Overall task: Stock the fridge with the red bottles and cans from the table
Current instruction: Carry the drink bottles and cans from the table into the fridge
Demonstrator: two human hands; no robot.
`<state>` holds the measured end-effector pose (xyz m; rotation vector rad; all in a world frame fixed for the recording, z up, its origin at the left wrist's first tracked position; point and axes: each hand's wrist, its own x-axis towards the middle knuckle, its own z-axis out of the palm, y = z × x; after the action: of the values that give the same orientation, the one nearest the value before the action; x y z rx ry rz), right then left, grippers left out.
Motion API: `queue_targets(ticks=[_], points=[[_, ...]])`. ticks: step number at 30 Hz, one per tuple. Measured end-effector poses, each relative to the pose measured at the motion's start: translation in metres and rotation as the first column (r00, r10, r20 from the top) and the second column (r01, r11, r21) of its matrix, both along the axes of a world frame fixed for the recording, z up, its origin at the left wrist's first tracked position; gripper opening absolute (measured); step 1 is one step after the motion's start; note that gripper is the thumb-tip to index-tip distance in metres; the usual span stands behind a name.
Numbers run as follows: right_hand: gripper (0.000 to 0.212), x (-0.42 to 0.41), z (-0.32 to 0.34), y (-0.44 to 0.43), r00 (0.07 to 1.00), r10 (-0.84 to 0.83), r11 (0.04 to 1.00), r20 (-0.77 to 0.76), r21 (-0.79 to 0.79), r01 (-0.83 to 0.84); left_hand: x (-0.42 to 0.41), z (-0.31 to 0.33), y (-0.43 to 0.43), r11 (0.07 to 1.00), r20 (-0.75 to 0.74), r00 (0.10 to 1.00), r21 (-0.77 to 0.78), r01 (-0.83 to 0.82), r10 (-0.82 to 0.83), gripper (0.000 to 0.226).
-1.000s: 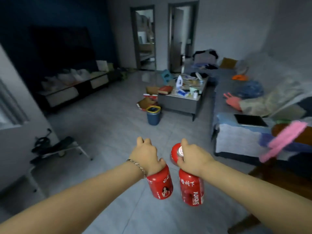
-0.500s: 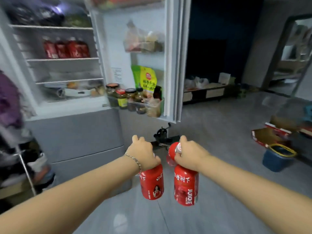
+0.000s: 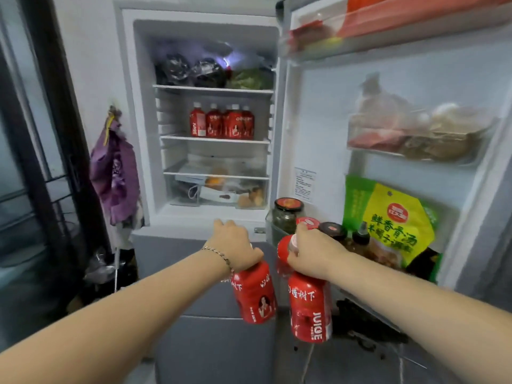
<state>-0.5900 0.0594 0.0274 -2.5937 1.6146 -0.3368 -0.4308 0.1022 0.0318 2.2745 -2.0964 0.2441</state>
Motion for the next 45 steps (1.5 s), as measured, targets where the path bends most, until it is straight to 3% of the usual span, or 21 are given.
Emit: queue_targets(ticks=[5,12,18,21,25,28,32,38,45], points=[[0.036,0.075,0.027,-0.075,0.999,0.023,0.999,0.045,-0.039,-0.022,0.068,0.029,-0.072,0.996,0.009,1.0,-0.089,-0.011,0.012,0.037],[0.038,0.17,0.083,-0.169,0.981,-0.071,0.994,0.178,-0.067,0.084,0.17,0.09,-0.179,0.974,-0.004,0.998,-0.217,0.064,-0.067,0.044],[0.032,0.225,0.147,-0.243,0.965,-0.085,0.972,0.249,-0.191,0.135,0.226,0.141,-0.263,0.877,0.002,0.991,-0.466,0.121,-0.136,0.042],[0.04,0.25,0.179,-0.282,0.969,-0.063,0.943,0.241,-0.303,0.137,0.244,0.166,-0.307,0.824,0.015,0.988,-0.55,0.139,-0.156,0.043],[0.04,0.274,0.208,-0.319,0.987,-0.02,0.943,0.158,-0.326,0.072,0.264,0.195,-0.352,0.819,-0.028,0.991,-0.566,0.094,-0.133,0.042],[0.023,0.295,0.212,-0.357,0.995,0.002,0.954,0.1,-0.3,0.028,0.278,0.205,-0.393,0.83,-0.073,0.991,-0.555,0.05,-0.109,0.042],[0.034,0.315,0.21,-0.395,0.993,-0.002,0.971,0.115,-0.236,0.03,0.289,0.2,-0.433,0.863,-0.071,0.996,-0.505,0.018,-0.062,0.04],[0.033,0.335,0.215,-0.424,0.998,-0.021,0.977,0.056,-0.212,0.033,0.304,0.197,-0.459,0.886,-0.192,0.977,-0.465,-0.007,-0.093,0.039],[0.038,0.349,0.209,-0.45,0.983,-0.104,0.973,0.15,-0.187,0.132,0.317,0.205,-0.472,0.919,-0.159,0.982,-0.394,0.035,-0.106,0.036]])
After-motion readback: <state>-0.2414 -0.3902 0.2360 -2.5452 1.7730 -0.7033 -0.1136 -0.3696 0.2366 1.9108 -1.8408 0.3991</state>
